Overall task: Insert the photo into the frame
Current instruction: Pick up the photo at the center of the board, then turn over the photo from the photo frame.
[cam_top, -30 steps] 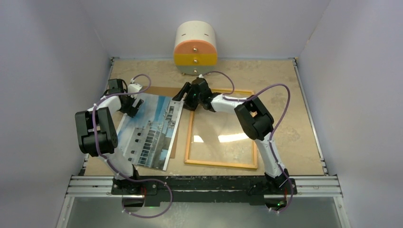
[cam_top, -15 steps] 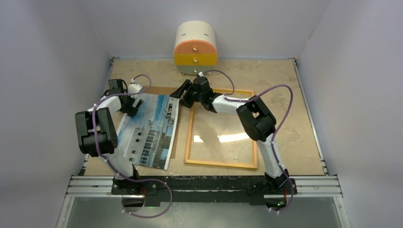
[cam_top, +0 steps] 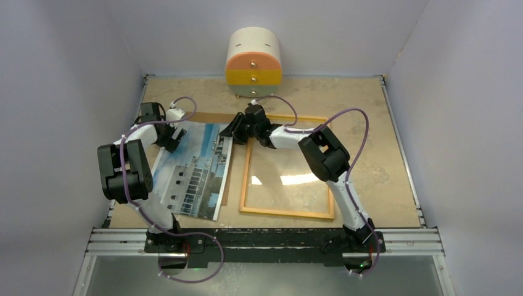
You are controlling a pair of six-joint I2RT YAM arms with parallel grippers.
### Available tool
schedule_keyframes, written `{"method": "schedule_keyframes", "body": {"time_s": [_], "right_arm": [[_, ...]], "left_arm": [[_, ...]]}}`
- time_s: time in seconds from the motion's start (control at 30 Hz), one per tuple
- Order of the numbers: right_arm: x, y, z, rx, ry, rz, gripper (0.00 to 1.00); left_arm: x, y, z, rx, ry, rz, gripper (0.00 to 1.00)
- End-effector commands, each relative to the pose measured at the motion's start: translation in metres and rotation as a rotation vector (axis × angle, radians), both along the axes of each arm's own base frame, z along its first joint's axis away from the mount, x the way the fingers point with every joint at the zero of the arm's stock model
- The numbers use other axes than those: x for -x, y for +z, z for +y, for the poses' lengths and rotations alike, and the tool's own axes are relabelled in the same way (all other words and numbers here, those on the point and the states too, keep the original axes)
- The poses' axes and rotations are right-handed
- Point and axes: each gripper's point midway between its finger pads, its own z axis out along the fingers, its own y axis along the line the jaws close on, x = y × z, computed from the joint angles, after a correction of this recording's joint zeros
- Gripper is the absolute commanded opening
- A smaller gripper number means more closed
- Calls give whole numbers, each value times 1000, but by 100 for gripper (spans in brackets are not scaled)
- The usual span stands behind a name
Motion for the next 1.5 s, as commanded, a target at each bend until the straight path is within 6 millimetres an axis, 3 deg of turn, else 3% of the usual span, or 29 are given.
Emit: {"method": "schedule_keyframes", "body": {"time_s": [0.0, 0.07, 0.13, 0.3, 0.4, 0.47, 0.6, 0.67, 0.77, 0.9, 1.03, 1.13, 1.23, 1.33, 1.47], "right_arm": [[-4, 17, 9, 2, 29, -53, 32], [-5, 25, 10, -3, 33, -76, 20], [-8, 40, 9, -6, 33, -122, 15], [-2, 110, 2, -52, 55, -263, 6], [1, 153, -10, -32, 68, -364, 0], [2, 176, -29, 5, 75, -412, 0], [9, 202, -95, -10, 74, -399, 0], [18, 229, -140, -83, 69, -401, 0], [24, 249, -218, -75, -8, -377, 0], [32, 292, -310, 341, -226, -526, 0], [50, 340, -378, 653, -416, -631, 0], [61, 353, -403, 784, -464, -634, 0], [65, 356, -408, 848, -481, -621, 0], [61, 333, -388, 957, -410, -565, 0], [57, 278, -360, 1130, -291, -429, 0]], "left_arm": [[5, 3, -7, 25, -18, 31, 94], [4, 9, -1, 9, 3, 37, 97], [-5, 25, 8, -10, 48, 28, 100], [-35, 107, 44, 23, 186, -122, 100], [-41, 146, 48, 24, 204, -187, 100], [-41, 159, 45, 37, 195, -213, 100], [-35, 151, 37, 63, 174, -193, 100], [-30, 137, 36, 65, 167, -168, 100], [-23, 121, 30, 86, 153, -140, 100], [-17, 110, 17, 132, 125, -125, 100], [-19, 114, 4, 145, 103, -136, 100], [-20, 117, -4, 141, 85, -141, 100], [-19, 120, -10, 142, 67, -152, 100], [-17, 119, -12, 140, 56, -155, 100], [-16, 119, -11, 132, 59, -150, 100]]}}
